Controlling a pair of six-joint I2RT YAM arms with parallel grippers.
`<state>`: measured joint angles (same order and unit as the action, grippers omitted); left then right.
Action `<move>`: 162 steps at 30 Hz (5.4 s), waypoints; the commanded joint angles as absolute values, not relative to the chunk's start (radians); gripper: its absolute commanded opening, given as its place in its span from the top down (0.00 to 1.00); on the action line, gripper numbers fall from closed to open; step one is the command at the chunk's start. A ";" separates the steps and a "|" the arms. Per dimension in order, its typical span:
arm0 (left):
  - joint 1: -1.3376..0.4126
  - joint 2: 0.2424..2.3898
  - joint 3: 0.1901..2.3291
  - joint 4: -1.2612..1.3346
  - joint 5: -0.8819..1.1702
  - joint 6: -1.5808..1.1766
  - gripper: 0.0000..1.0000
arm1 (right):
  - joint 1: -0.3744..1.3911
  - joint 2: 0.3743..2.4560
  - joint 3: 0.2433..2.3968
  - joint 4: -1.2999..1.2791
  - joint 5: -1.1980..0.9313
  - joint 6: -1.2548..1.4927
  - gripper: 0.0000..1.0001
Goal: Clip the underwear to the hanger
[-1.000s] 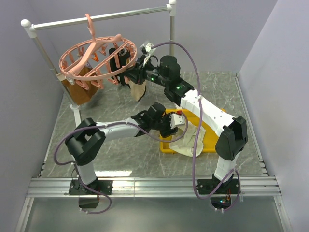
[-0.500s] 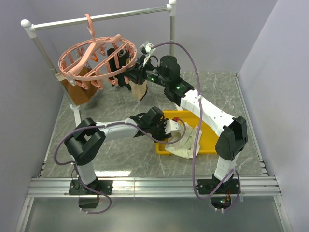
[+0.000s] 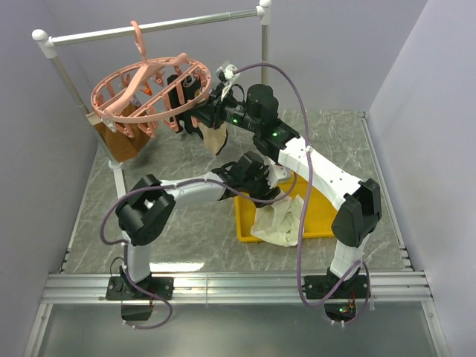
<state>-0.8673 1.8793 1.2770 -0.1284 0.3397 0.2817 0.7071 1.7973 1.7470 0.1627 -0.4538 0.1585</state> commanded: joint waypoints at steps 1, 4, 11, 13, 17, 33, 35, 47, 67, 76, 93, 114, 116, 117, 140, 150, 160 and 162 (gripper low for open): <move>-0.871 1.940 1.357 -0.006 0.296 0.158 0.40 | 0.704 1.761 1.801 0.198 -0.459 0.158 1.00; -0.873 2.008 1.437 -0.006 0.290 0.138 0.37 | 0.706 1.763 1.801 0.196 -0.460 0.158 1.00; -0.893 2.146 1.526 -0.008 0.229 0.112 0.36 | 0.704 1.767 1.802 0.196 -0.449 0.150 1.00; -0.903 2.158 1.519 -0.011 0.212 0.121 0.37 | 0.706 1.769 1.802 0.195 -0.449 0.147 1.00; -0.911 2.152 1.480 -0.028 0.190 0.162 0.44 | 0.704 1.769 1.798 0.193 -0.448 0.143 1.00; -0.903 1.691 1.211 -0.008 0.215 0.014 0.99 | 0.701 1.776 1.804 0.204 -0.442 0.150 1.00; -0.899 1.610 1.161 -0.008 0.225 -0.035 1.00 | 0.701 1.778 1.807 0.207 -0.431 0.155 1.00; -0.789 1.358 0.994 -0.201 0.230 -0.175 0.99 | 0.699 1.770 1.801 0.207 -0.428 0.147 1.00; -0.799 1.411 0.942 0.132 0.276 0.104 0.49 | 0.698 1.790 1.815 0.206 -0.426 0.143 1.00; -0.845 1.649 1.022 0.244 0.279 0.075 0.41 | 0.696 1.796 1.822 0.206 -0.428 0.141 1.00; -0.839 1.944 1.219 0.094 0.295 0.097 0.41 | 0.686 1.793 1.812 0.210 -0.434 0.147 1.00; -0.841 2.006 1.266 -0.045 0.235 0.045 0.44 | 0.678 1.796 1.807 0.218 -0.439 0.150 1.00; -0.824 2.003 1.285 -0.067 0.242 0.023 0.45 | 0.675 1.795 1.804 0.219 -0.442 0.152 1.00; -0.818 2.006 1.296 -0.080 0.248 0.011 0.46 | 0.675 1.793 1.801 0.221 -0.442 0.150 1.00; -0.890 2.075 1.278 -0.141 0.081 0.061 0.56 | 0.670 1.796 1.802 0.225 -0.436 0.150 1.00; -0.893 1.932 1.169 -0.046 0.020 0.031 0.99 | 0.666 1.798 1.796 0.221 -0.433 0.163 1.00; -0.910 1.576 0.994 0.064 -0.110 0.191 1.00 | 0.666 1.802 1.795 0.219 -0.433 0.190 1.00; -0.910 1.542 0.970 0.075 -0.127 0.225 1.00 | 0.666 1.802 1.795 0.219 -0.433 0.193 1.00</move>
